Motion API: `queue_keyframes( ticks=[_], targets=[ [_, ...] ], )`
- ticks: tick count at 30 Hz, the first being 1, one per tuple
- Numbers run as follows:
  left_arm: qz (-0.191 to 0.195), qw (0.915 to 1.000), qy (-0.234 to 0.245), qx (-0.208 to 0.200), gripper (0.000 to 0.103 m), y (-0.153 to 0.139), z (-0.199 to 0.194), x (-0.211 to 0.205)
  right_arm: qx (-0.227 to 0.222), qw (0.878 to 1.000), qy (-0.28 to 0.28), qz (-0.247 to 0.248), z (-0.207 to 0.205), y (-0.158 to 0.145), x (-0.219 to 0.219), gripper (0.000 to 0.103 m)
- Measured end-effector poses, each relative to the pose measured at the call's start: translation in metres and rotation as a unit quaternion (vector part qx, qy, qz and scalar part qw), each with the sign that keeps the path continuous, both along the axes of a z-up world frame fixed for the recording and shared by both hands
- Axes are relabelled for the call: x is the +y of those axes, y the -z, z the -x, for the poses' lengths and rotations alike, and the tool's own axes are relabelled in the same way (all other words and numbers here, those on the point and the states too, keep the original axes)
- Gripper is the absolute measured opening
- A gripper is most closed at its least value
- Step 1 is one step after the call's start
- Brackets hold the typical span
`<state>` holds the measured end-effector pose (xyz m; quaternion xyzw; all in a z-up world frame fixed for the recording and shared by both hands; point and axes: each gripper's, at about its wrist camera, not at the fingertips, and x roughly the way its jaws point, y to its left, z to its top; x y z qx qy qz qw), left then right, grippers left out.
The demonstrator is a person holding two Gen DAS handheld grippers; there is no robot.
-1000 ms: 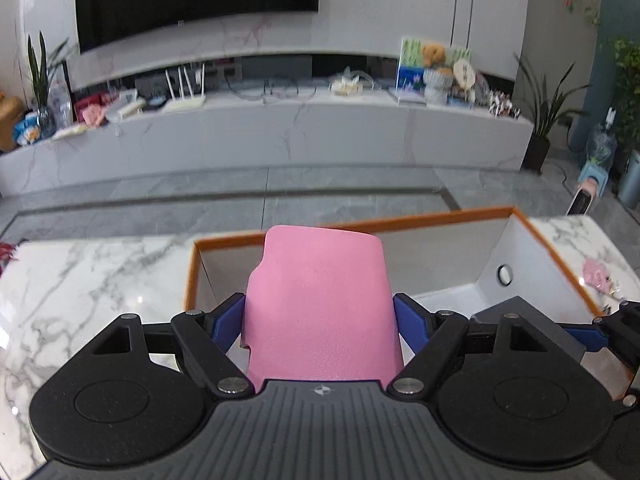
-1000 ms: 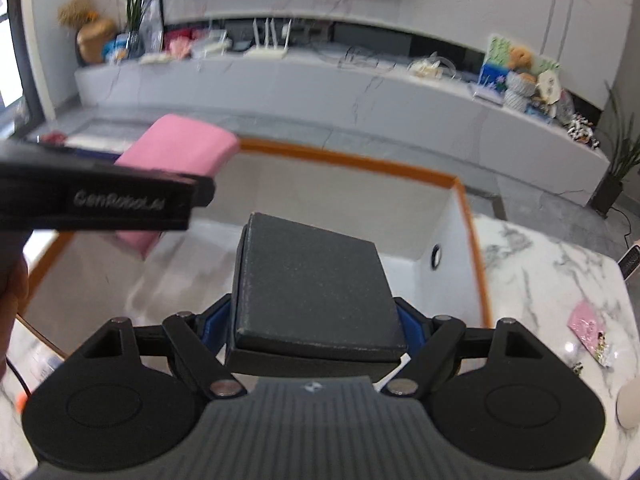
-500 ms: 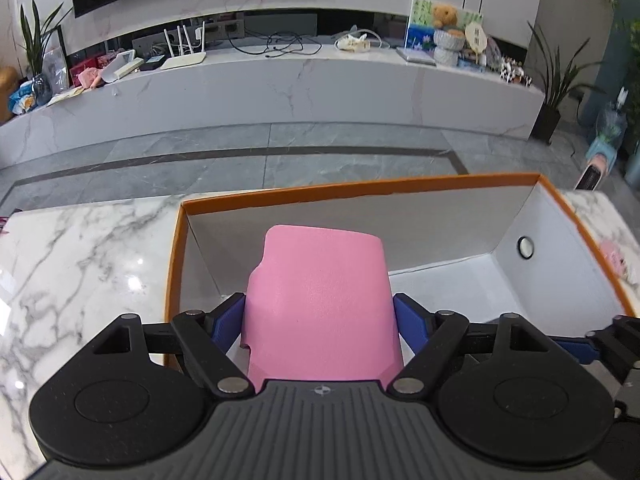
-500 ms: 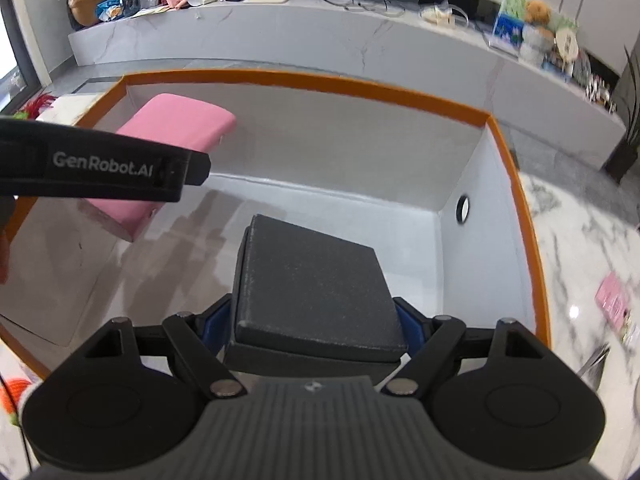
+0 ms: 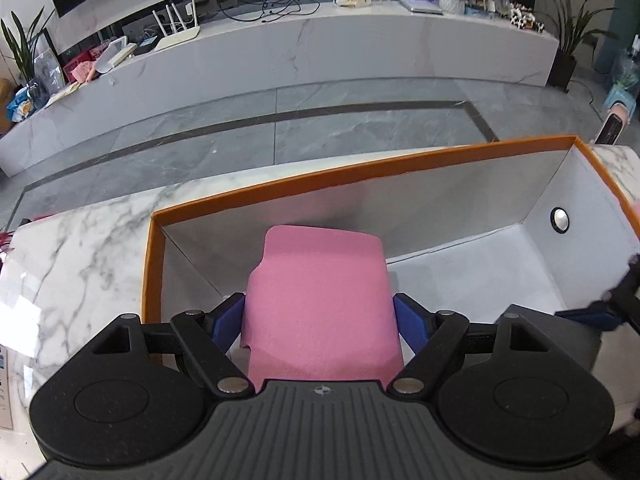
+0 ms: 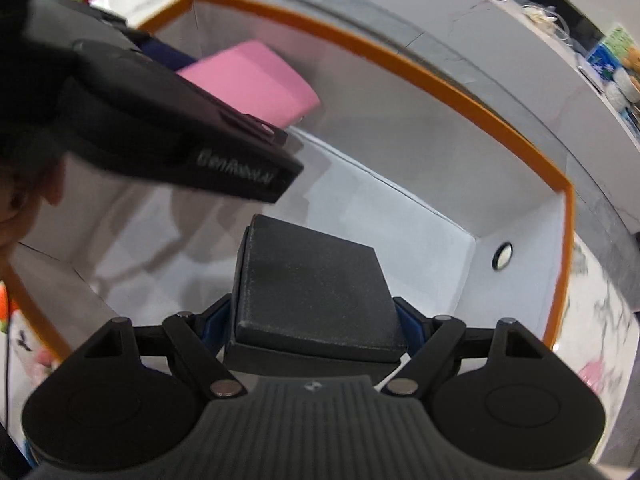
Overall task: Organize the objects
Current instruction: 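Lower both items into the orange box and open both tools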
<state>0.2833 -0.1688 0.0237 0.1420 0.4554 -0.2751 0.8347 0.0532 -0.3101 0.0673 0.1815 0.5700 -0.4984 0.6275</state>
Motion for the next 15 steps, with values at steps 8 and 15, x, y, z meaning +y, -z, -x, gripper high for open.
queue_keyframes(
  ticks=[8, 15],
  targets=[
    [0.031, 0.9989, 0.019, 0.03, 0.092, -0.004, 0.012, -0.015, -0.023, 0.999, 0.01, -0.027, 0.012, 0.005, 0.002, 0.081],
    [0.033, 0.9964, 0.001, 0.079, 0.092, 0.015, -0.014, -0.012, -0.033, 0.998, 0.013, -0.044, 0.021, 0.003, 0.006, 0.082]
  ],
)
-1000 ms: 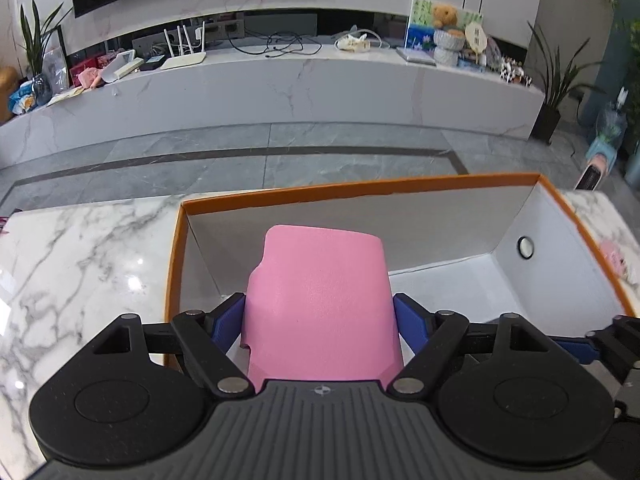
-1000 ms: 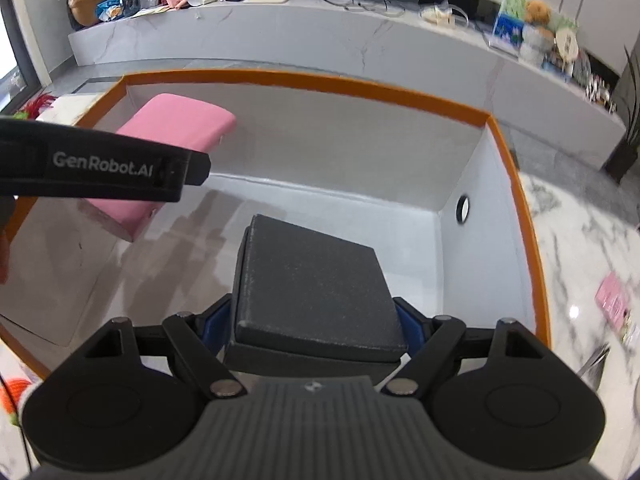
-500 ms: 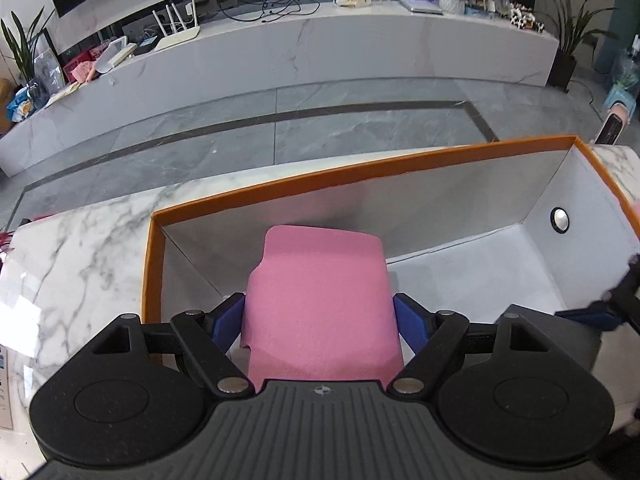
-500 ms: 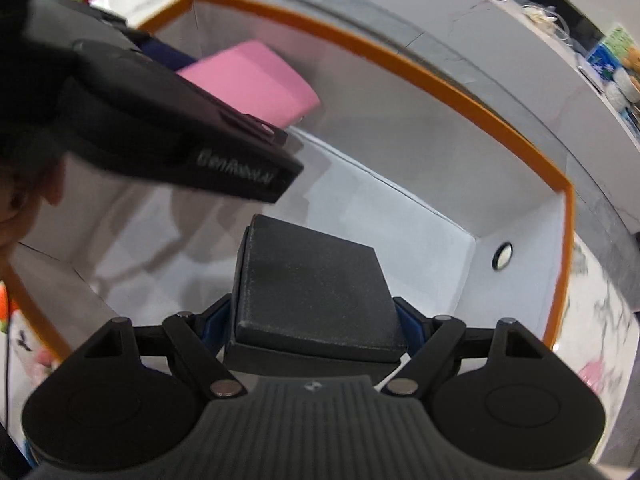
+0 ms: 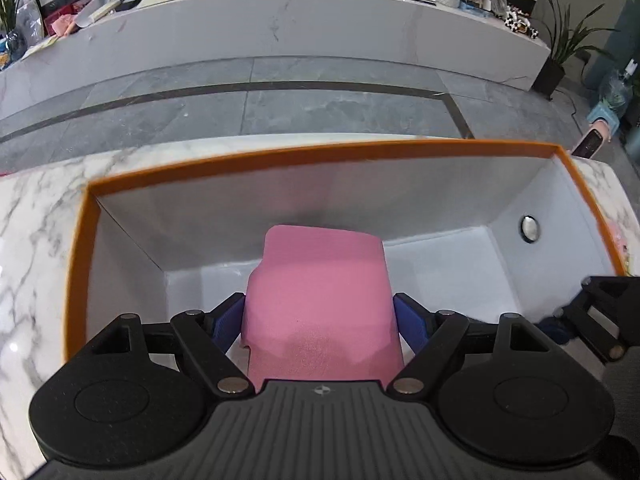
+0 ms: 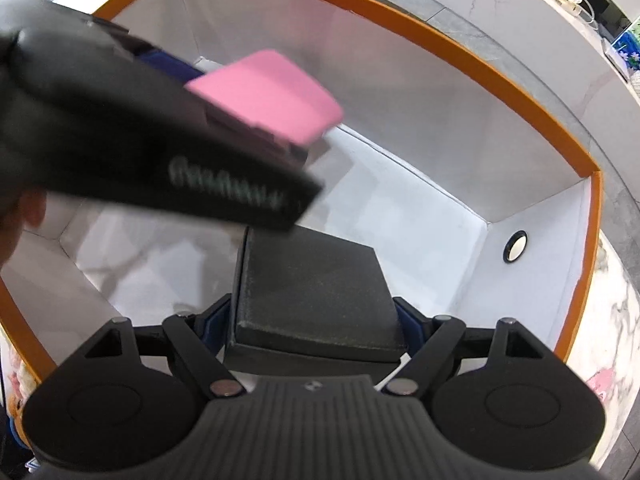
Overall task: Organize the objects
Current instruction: 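Lower both items into the orange box and open both tools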
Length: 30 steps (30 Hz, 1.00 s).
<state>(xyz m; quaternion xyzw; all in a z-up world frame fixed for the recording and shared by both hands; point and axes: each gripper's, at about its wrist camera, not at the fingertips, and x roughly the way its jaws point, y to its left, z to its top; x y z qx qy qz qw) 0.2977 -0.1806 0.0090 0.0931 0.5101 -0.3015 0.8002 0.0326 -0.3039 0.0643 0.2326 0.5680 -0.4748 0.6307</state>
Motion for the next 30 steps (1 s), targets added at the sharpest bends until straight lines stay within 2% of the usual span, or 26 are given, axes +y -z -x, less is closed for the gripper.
queue_keyframes(
  ticks=[4, 7, 9, 13, 18, 26, 30],
  targets=[
    [-0.013, 0.9996, -0.004, 0.025, 0.093, 0.012, -0.013, -0.002, -0.011, 1.0, 0.004, -0.012, -0.002, 0.003, -0.005, 0.082],
    [-0.031, 0.9989, 0.0, 0.035, 0.093, 0.021, -0.017, -0.006, -0.004, 1.0, 0.012, -0.022, -0.003, 0.008, -0.008, 0.082],
    [-0.045, 0.9975, 0.001, 0.055, 0.093, 0.027, -0.021, -0.009, 0.005, 0.999, 0.018, -0.03, -0.004, 0.013, -0.009, 0.082],
    [-0.051, 0.995, -0.003, 0.085, 0.094, 0.037, -0.025, -0.007, 0.014, 0.998, 0.029, -0.045, -0.005, 0.017, -0.005, 0.081],
    [-0.052, 0.9952, -0.002, 0.084, 0.094, 0.04, -0.023, -0.003, 0.017, 0.997, 0.039, -0.065, -0.007, 0.017, 0.001, 0.082],
    [-0.048, 0.9949, -0.008, 0.088, 0.094, 0.044, -0.023, -0.004, 0.016, 0.996, 0.047, -0.074, -0.008, 0.008, 0.017, 0.093],
    [-0.045, 0.9949, -0.008, 0.09, 0.094, 0.041, -0.023, -0.005, 0.018, 0.996, 0.045, -0.073, -0.009, 0.002, 0.029, 0.093]
  ],
)
